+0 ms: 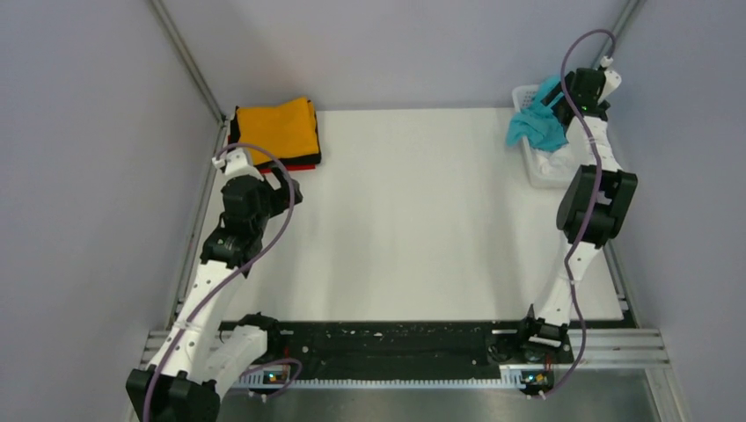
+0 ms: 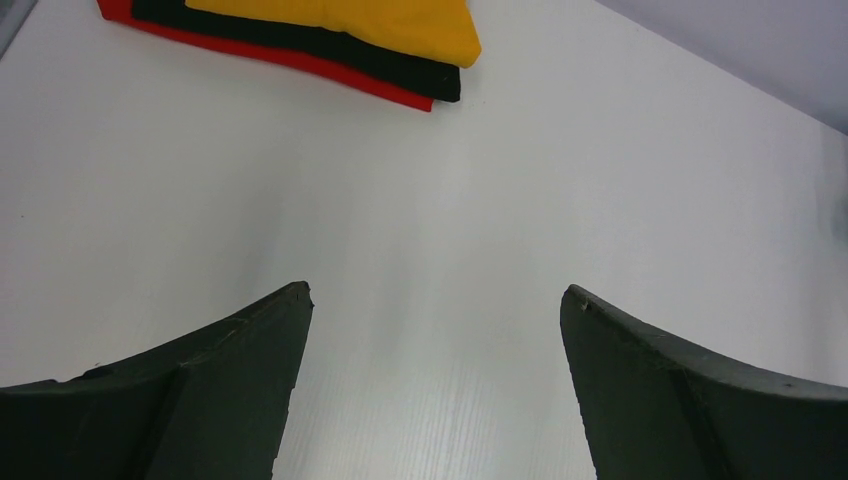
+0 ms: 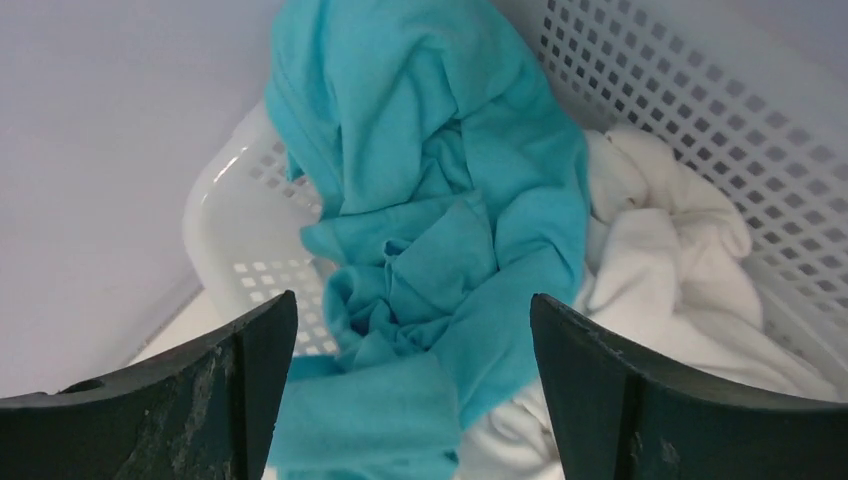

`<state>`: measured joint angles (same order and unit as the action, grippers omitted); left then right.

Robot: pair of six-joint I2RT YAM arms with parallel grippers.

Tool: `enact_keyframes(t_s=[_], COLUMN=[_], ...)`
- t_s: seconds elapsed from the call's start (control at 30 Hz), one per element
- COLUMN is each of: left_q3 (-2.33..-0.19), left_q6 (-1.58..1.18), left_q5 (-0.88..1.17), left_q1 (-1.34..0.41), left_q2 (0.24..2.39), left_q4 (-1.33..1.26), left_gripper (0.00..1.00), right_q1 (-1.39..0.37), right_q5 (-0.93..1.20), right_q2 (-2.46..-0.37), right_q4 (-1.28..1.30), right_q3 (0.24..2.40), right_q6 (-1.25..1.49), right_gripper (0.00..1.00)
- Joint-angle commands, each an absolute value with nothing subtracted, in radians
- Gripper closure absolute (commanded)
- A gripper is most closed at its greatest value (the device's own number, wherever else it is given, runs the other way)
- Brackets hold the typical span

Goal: Fold and stack the t-shirts
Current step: Grab crumpled tshirt from bin with the right arm

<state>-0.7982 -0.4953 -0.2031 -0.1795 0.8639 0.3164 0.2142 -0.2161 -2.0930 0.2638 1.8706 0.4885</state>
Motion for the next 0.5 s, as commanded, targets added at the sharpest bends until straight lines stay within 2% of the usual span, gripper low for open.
enact_keyframes(t_s=[0.0, 0.23, 0.33, 0.37, 0.4, 0.47], left_q3=[-0.856, -0.88, -0.882, -0.883, -0.884, -0.883], left_q6=[-0.464, -0.45, -0.445, -0.444, -0.444, -0.445], left_q5=[-0.222, -0.245, -0.252, -0.255, -0.256, -0.254], left_q1=[-0.176, -0.176, -0.176, -0.176, -0.176, -0.176], left_q2=[0.895, 0.926, 0.925, 0.924, 0.921, 0.916], left_q4=[0.278, 0.296, 0.303, 0.305, 0.307, 0.311], left_gripper=[0.01, 0.01, 0.01, 0.01, 0.01, 0.01], right_q1=[0.22, 0.221, 0.221, 0.221, 0.221, 0.221], right_q5=[-0.12, -0.055, 0.006, 0.028, 0.041, 0.065], right_q2=[-2.226, -2.298, -2.319, -2.322, -2.324, -2.308], right_q4=[0.345, 0.298, 0.227, 0.211, 0.194, 0.154], right_q3=[2.037, 1.984, 1.955, 1.948, 1.943, 1.925], right_q6=[0.593, 0.78, 0.827, 0.843, 0.855, 0.867], right_gripper=[0.17, 0.26, 0.35, 0.44, 0.59, 0.97])
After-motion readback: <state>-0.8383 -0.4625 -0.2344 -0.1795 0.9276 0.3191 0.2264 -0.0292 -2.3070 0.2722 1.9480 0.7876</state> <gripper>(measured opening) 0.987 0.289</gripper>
